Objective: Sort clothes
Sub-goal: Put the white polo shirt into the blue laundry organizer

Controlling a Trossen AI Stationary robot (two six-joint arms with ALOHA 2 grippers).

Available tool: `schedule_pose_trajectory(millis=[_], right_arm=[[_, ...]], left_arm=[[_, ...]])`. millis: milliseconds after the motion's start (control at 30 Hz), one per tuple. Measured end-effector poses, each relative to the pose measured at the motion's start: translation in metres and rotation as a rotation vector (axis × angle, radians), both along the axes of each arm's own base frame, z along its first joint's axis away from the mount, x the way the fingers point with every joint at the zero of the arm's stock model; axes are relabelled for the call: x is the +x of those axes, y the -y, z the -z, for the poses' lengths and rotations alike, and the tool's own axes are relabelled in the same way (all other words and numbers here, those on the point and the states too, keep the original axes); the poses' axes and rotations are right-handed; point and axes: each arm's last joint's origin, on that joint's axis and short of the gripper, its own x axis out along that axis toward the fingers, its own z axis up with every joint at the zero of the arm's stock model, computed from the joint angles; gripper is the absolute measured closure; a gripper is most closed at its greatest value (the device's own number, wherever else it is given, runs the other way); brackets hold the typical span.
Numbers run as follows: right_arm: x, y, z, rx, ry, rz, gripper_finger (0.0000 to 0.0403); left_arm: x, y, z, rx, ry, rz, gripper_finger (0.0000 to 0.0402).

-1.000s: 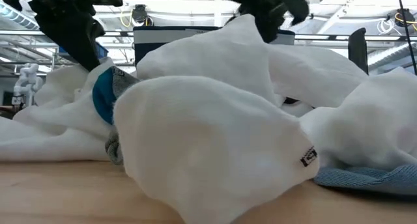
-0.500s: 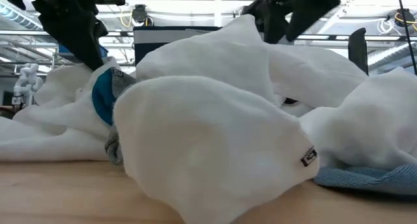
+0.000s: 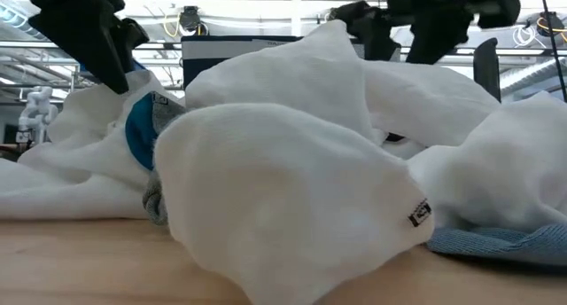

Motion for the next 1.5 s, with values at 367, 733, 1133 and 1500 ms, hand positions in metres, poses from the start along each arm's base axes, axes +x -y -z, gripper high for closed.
schedule_pose_trajectory(millis=[367, 733, 1133, 1500], right_arm=[[0.021, 0.011, 0.016, 0.028, 0.088, -0.010, 0.0206], [0.020, 0.012, 0.018, -0.050, 0.076, 0.030, 0.0392], [0.040, 0.011, -0.050, -0.210, 0.340, -0.042, 0.0401], [0.111, 0.028, -0.038, -0.157, 0.773, -0.115, 0.0402]], left_arm=[[0.003, 0.006, -0.054, -0.134, 0.019, 0.053, 0.0246], [-0.036, -0.003, -0.095, -0.056, 0.294, 0.042, 0.0246], [-0.054, -0.009, -0.068, -0.049, 0.450, 0.001, 0.0246], [-0.060, -0.007, -0.064, -0.041, 0.495, -0.042, 0.0246]])
